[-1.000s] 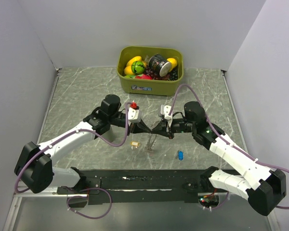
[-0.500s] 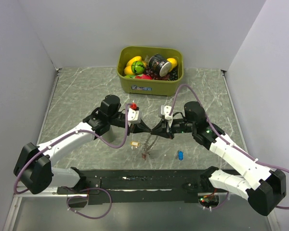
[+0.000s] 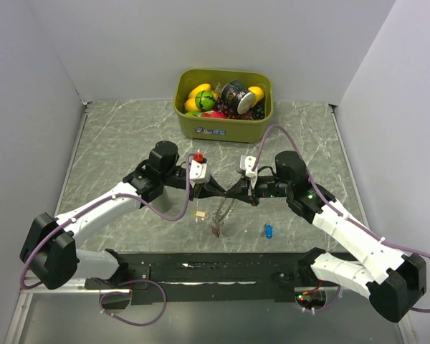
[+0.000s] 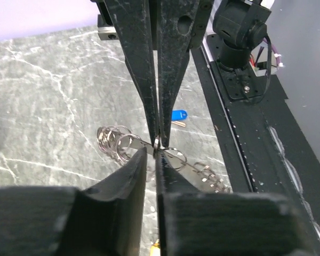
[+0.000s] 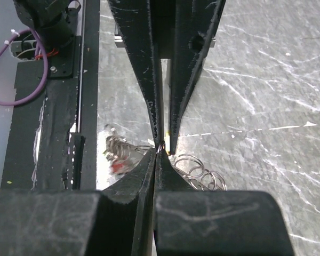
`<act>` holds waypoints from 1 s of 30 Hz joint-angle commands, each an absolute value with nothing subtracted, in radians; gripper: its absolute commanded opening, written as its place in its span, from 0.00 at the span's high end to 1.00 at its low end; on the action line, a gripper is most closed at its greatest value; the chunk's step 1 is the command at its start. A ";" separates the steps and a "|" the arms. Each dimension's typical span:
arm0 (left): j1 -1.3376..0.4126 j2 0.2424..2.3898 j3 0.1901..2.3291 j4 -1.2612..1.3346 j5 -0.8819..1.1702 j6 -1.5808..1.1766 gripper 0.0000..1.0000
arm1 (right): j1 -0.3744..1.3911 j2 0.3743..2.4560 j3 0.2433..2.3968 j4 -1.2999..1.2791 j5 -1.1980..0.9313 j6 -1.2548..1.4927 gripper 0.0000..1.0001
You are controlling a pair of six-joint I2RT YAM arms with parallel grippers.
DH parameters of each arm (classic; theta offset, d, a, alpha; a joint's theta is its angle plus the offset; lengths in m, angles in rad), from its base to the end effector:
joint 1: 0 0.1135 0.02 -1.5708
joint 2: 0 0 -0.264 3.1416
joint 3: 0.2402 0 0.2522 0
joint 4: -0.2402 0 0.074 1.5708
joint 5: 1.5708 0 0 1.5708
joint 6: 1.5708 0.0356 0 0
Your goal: Put the keys on the keyring
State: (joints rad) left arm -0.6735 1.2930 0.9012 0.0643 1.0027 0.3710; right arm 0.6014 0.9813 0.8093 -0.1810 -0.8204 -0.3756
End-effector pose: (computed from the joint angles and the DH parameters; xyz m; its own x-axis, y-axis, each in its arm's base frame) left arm 0.2041 -0.2013 0.2993 0.1135 0.1590 -0.9807 0.9853 -0.1448 0.0906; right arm 0.1642 0.1443 0.3162 0.0839 -0.2458 -0.9657 -0.9900 0.0901 -0.1090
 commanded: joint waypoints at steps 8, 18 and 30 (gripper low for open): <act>-0.681 1.289 0.922 0.112 1.032 0.388 0.99 | 0.611 0.969 0.831 -0.110 -0.845 -0.364 1.00; -0.681 1.198 0.805 0.253 0.943 0.321 0.99 | 0.611 0.887 0.746 0.050 -0.548 -0.169 0.31; -0.681 1.132 0.765 0.235 0.927 0.330 0.99 | 0.583 0.808 0.748 -0.148 -0.002 0.131 0.00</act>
State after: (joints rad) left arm -0.6777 1.1793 0.7559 0.1932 0.9173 0.3161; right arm 0.6033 0.7937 0.6975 -0.0223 -0.2371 -0.0288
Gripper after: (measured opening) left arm 0.021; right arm 0.994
